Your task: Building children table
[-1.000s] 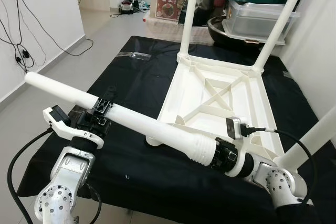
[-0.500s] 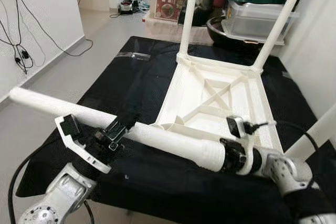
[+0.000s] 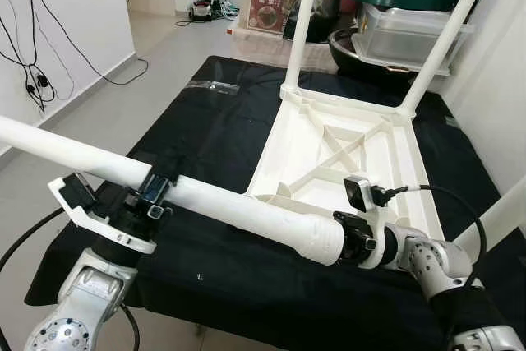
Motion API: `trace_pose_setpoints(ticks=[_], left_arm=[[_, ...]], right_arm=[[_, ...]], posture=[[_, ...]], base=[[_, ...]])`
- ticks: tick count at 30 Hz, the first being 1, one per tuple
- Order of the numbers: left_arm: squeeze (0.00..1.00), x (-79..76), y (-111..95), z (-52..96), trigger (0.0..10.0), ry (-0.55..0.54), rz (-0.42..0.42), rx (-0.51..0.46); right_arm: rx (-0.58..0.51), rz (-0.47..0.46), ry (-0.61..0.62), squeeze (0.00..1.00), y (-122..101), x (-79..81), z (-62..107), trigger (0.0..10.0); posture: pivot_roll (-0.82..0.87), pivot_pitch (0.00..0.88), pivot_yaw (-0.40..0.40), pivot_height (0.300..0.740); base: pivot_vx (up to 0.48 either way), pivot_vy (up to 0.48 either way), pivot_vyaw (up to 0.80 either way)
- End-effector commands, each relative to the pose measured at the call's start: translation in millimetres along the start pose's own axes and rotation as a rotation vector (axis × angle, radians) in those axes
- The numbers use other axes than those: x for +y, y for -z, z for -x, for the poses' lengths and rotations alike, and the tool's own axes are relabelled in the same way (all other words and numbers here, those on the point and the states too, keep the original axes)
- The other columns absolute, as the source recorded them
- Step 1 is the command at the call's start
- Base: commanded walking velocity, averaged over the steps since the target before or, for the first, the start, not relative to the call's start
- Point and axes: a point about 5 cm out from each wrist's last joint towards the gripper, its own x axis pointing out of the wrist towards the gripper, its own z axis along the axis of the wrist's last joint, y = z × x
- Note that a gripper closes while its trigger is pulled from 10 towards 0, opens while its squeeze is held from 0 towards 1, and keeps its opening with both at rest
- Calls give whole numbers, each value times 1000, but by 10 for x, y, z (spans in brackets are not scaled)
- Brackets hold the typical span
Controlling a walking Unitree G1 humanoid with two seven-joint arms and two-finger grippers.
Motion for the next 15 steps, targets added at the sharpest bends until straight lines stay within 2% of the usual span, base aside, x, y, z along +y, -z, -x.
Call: trace_pose_setpoints(ticks=[1,3,4,5,6,8,9,11,15], left_arm=[[0,-61,-159,-16,0,18,-68,-89],[0,-79,-111,-32,0,33,-58,-73],[0,-85,-82,-43,0,38,-51,-64],[0,-94,-55,-51,0,45,-44,-53],[0,-103,-31,-57,0,51,-38,-42],[0,-113,-14,-59,0,57,-37,-31],[0,-114,-13,-59,0,55,-42,-29],[0,-115,-24,-60,0,51,-46,-36],[0,-117,-51,-61,0,46,-55,-47]], right_arm=[[88,-54,42,0,162,-19,39,0],[86,-48,49,0,160,-28,37,0],[97,-29,90,0,166,-62,29,0],[116,-11,151,0,177,-112,23,7843],[148,2,256,0,200,-201,32,10000],[154,13,371,35,207,-324,50,10000],[126,2,433,1000,183,-386,69,10000],[58,3,500,1000,116,-439,133,10000],[36,12,528,1000,69,-437,242,10000]], posture=[[48,0,-101,740],[48,0,-101,740],[43,0,-94,740],[43,0,-94,740],[43,0,-94,740],[41,0,-92,740],[41,0,-92,740],[41,0,-93,740],[44,0,-95,740]], base=[[0,0,0],[0,0,0],[0,0,0],[0,0,0],[0,0,0],[0,0,0],[0,0,0],[0,0,0],[0,0,0]])
